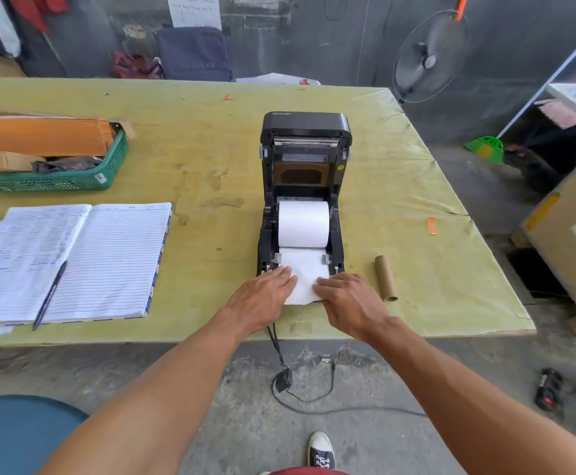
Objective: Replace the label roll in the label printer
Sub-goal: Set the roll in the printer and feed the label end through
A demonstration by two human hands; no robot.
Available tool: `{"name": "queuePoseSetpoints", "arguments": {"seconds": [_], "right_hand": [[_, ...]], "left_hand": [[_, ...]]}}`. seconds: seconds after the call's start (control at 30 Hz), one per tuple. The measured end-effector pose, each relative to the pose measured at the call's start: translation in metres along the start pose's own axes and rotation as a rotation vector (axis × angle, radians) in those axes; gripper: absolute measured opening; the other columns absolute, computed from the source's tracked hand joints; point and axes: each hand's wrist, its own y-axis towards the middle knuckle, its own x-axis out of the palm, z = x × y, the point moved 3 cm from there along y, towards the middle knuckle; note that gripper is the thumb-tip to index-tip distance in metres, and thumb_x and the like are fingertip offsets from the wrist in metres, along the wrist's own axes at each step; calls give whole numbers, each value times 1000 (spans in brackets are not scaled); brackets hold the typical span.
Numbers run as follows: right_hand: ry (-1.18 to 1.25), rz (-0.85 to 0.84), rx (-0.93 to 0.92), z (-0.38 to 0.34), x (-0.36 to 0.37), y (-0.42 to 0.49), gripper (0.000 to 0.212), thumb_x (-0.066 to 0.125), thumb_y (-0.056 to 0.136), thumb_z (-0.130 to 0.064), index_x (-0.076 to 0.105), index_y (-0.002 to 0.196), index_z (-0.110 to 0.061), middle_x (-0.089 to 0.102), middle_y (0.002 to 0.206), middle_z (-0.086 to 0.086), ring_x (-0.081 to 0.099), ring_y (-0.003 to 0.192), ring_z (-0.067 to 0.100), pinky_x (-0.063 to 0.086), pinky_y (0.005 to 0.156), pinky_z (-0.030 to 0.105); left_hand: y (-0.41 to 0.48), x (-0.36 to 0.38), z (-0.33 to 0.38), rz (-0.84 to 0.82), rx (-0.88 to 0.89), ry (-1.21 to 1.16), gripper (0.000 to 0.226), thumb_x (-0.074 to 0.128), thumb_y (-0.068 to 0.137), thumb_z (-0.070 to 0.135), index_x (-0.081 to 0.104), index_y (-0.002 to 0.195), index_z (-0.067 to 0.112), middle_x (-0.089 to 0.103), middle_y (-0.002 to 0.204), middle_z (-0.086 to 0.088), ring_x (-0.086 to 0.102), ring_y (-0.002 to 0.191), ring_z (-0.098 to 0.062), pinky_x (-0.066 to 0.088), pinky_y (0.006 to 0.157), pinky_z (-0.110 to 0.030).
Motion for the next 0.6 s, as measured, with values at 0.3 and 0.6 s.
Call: {"name": "queuePoseSetpoints", "arguments": {"seconds": [0.3,0.6], "right_hand": [[-31,-101,81,-6,-1,0,50,40,98,-14,43,147,-14,41,156,8,44,133,32,44,103,46],[-71,-128,88,-11,1,-5,51,42,97,-21,42,148,-16,38,157,8,40,136,32,42,104,47]], "left_hand": [[-6,2,3,8,14,-10,57,40,95,1,26,150,6,27,157,-16,25,145,-24,19,119,-32],[-8,2,2,-71,19,-22,60,40,94,-3,22,151,6,19,159,-15,16,148,-22,23,119,-35]]}}
